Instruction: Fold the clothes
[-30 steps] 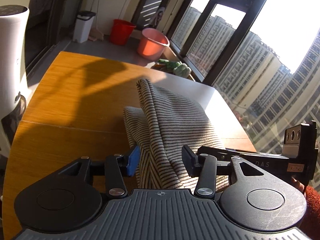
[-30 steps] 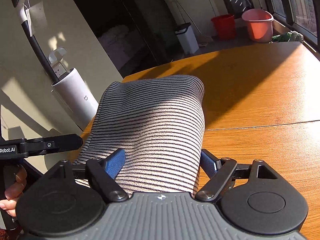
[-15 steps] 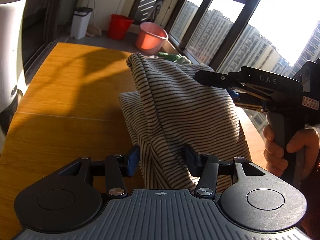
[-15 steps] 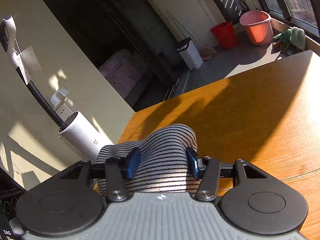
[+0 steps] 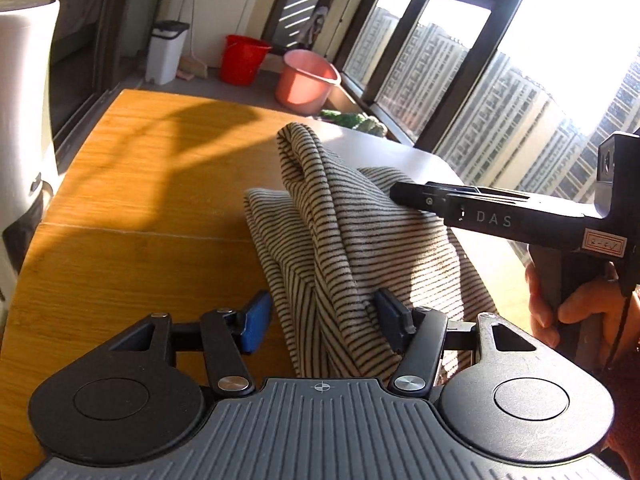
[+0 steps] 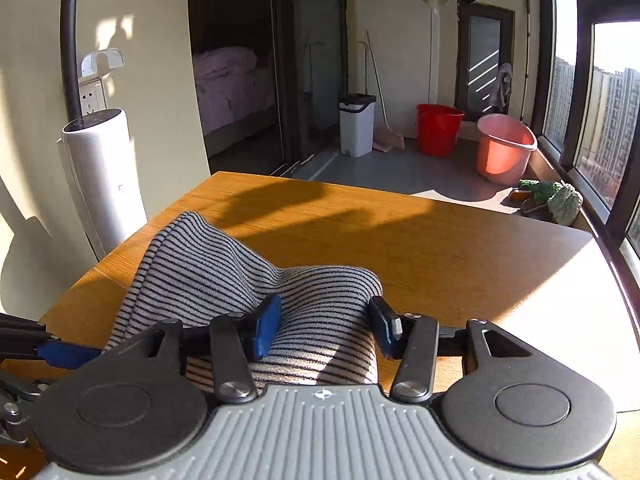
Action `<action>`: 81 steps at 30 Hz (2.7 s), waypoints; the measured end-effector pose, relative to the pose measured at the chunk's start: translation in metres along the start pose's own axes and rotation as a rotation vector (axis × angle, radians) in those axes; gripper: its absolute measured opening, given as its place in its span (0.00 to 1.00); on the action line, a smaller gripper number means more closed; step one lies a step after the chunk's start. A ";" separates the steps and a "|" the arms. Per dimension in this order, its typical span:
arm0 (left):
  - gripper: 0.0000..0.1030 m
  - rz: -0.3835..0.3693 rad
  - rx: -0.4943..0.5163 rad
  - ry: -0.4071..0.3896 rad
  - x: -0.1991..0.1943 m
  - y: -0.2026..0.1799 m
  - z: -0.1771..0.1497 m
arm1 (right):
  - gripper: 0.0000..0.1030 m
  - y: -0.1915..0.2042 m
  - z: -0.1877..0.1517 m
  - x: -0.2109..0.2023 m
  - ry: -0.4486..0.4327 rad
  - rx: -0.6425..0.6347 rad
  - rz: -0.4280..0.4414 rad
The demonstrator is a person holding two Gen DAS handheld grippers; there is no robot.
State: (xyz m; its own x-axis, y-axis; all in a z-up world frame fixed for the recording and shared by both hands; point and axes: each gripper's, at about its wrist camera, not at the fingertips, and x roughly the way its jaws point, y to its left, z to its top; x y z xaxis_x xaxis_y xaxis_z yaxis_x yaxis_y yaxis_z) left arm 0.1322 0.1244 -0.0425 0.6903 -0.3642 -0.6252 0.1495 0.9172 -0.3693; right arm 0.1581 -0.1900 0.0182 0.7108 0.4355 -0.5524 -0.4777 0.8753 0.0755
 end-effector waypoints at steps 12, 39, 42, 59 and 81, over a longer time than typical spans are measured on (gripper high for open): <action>0.69 -0.025 -0.085 0.017 0.003 0.012 0.004 | 0.35 0.050 -0.066 -0.087 0.074 -0.355 0.098; 0.28 -0.005 0.060 -0.058 -0.028 0.006 0.022 | 0.75 0.053 0.035 -0.020 -0.025 -0.042 0.067; 0.34 -0.112 0.040 -0.053 -0.031 0.011 0.004 | 0.75 0.072 0.042 0.008 0.010 -0.121 0.036; 0.60 -0.299 0.078 -0.097 -0.016 0.007 -0.003 | 0.12 0.029 0.063 0.000 0.060 0.077 0.148; 0.57 -0.159 -0.054 -0.020 -0.008 0.003 0.027 | 0.80 -0.035 0.008 -0.053 0.010 0.250 0.180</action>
State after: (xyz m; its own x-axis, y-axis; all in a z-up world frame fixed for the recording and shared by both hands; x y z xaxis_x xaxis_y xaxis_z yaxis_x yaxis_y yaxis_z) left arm 0.1464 0.1345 -0.0200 0.6747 -0.5003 -0.5427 0.2203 0.8382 -0.4988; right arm 0.1413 -0.2419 0.0512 0.6207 0.5873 -0.5195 -0.4527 0.8094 0.3742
